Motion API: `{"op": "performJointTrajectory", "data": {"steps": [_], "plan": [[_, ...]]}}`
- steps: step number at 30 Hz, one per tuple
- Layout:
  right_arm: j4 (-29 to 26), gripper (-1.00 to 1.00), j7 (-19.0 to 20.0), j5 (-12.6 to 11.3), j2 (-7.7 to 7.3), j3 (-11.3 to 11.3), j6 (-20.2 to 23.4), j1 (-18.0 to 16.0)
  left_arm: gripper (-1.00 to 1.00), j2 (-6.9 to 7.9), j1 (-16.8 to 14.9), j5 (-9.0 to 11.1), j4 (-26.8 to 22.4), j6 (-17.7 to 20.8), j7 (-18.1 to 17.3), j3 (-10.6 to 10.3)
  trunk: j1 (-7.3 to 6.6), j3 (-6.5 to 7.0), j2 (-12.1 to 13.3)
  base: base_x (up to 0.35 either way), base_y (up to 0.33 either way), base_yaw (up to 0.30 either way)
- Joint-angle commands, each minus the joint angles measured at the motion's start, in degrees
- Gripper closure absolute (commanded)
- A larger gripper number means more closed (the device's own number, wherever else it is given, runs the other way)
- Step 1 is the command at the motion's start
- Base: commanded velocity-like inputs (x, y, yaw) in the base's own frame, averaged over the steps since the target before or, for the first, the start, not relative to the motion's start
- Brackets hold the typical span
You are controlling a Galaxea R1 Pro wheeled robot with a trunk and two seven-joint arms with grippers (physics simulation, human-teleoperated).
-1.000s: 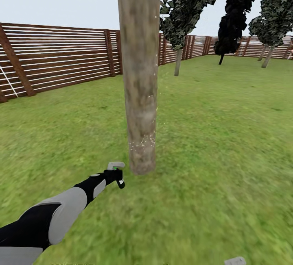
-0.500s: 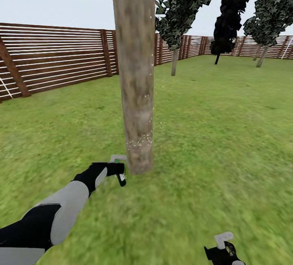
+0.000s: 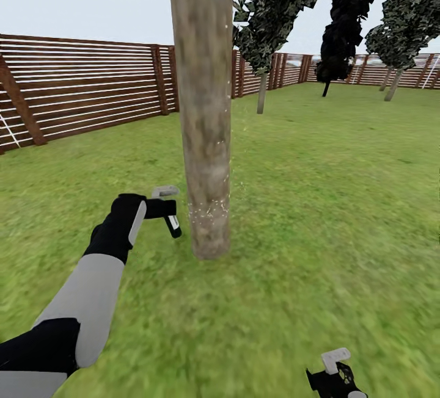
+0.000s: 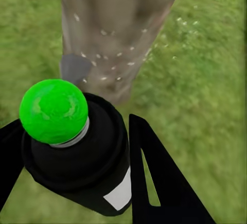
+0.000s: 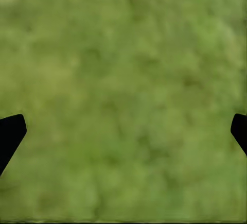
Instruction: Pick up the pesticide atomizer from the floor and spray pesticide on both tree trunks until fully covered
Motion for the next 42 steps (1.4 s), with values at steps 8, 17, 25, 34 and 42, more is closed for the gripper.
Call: {"op": "performJointTrajectory", "data": {"steps": [8,17,25,34,42], "plan": [[0.14,-1.00,0.16,0.47,0.01,-0.45,-0.22,-0.02,1.00,-2.55,-1.71,-0.40,-5.18,5.75,-0.40,-0.43,-0.04,-0.05,-0.02,-0.075,0.000,0.000],[0.22,-1.00,0.16,0.47,0.01,-0.39,-0.22,-0.03,1.00,-3.28,-14.81,-0.49,-4.60,7.71,-0.49,-0.38,-0.04,-0.05,-0.02,0.000,0.000,0.000],[0.22,-1.00,0.16,0.47,0.01,-0.39,-0.22,-0.01,1.00,-4.97,-26.79,-0.42,4.91,7.80,-0.50,-0.32,-0.04,-0.05,-0.02,0.000,0.000,0.000],[0.22,-1.00,0.17,0.47,0.01,-0.39,-0.22,-0.04,1.00,-5.05,-32.23,-0.42,5.32,8.24,-0.50,-0.07,-0.04,-0.05,-0.02,-0.030,0.005,0.000],[0.22,-1.00,0.16,0.47,0.01,-0.39,-0.22,-0.04,1.00,-5.97,-32.38,-0.43,2.05,8.27,-0.50,-0.20,-0.04,-0.05,-0.02,-0.178,0.037,0.000]]}}
